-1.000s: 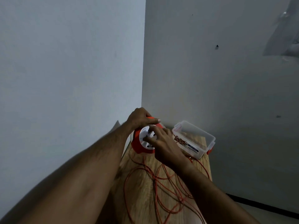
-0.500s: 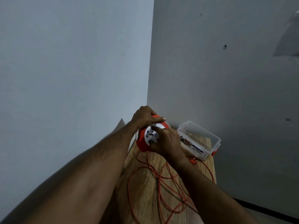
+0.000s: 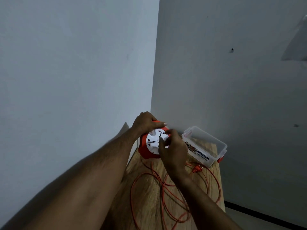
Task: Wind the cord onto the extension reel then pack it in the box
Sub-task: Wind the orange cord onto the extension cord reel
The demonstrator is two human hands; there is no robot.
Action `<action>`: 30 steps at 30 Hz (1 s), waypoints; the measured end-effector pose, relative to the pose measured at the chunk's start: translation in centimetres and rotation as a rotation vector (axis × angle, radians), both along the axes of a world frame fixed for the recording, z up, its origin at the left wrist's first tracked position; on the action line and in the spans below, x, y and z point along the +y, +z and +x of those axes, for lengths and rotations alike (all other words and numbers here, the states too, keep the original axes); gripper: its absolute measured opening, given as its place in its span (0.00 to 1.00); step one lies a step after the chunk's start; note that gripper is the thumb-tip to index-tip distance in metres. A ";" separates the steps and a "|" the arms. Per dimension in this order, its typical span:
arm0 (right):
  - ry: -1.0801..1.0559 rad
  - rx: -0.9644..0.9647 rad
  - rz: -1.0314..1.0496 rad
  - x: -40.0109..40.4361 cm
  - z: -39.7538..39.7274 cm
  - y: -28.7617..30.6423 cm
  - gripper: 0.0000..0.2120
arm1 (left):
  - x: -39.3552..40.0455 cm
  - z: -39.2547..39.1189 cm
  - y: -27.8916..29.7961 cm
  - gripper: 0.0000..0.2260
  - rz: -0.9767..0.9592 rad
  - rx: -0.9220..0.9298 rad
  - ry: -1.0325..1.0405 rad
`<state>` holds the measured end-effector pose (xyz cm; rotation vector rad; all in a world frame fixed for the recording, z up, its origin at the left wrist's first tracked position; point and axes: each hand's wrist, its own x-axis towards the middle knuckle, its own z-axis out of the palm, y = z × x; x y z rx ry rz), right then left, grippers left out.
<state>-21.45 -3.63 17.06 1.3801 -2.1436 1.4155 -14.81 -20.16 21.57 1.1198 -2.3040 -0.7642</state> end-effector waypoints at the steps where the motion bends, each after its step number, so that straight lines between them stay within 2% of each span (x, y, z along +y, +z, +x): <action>1: 0.071 0.262 0.016 0.1 -0.4 -0.1 0.16 | -0.2 0.0 0.1 0.23 -0.013 -0.022 -0.015; 3: 0.182 0.608 0.177 0.1 -0.9 -0.4 0.22 | -0.3 0.0 0.3 0.26 -0.015 -0.059 -0.042; 5: 0.179 0.713 0.394 -0.1 -1.1 -0.5 0.32 | -0.4 -0.1 0.5 0.27 0.000 -0.055 -0.050; 8: 0.146 0.628 0.465 -0.1 -1.0 -0.4 0.37 | -0.2 -0.5 0.6 0.28 -0.004 -0.052 -0.065; 14: 0.142 0.619 0.369 -0.2 -0.8 0.3 0.34 | 0.2 -0.8 0.5 0.25 -0.002 -0.060 -0.111; 18: 0.223 0.461 0.387 -0.2 -1.0 0.8 0.33 | 0.4 -0.9 0.5 0.26 -0.025 -0.074 -0.124; 20: 0.214 0.269 0.327 -0.3 -0.7 0.8 0.28 | 0.4 -0.9 0.4 0.26 -0.037 -0.066 -0.117; 24: 0.058 -0.362 0.082 -0.8 0.7 1.1 0.22 | 0.4 -1.2 0.3 0.26 -0.042 -0.013 -0.085; 26: -0.047 -0.812 -0.001 -1.6 1.1 1.3 0.22 | 0.6 -1.7 0.2 0.26 -0.063 -0.015 -0.064; 28: -0.103 -1.443 -0.096 -2.4 1.6 2.4 0.27 | 1.0 -2.1 -0.1 0.25 -0.103 -0.031 -0.064; 29: -0.098 -1.671 -0.146 -2.5 1.7 2.9 0.31 | 1.1 -2.2 -0.3 0.25 -0.115 -0.042 -0.074; 30: -0.094 -1.783 -0.169 -2.5 1.6 3.1 0.35 | 1.1 -2.1 -0.3 0.25 -0.113 -0.047 -0.077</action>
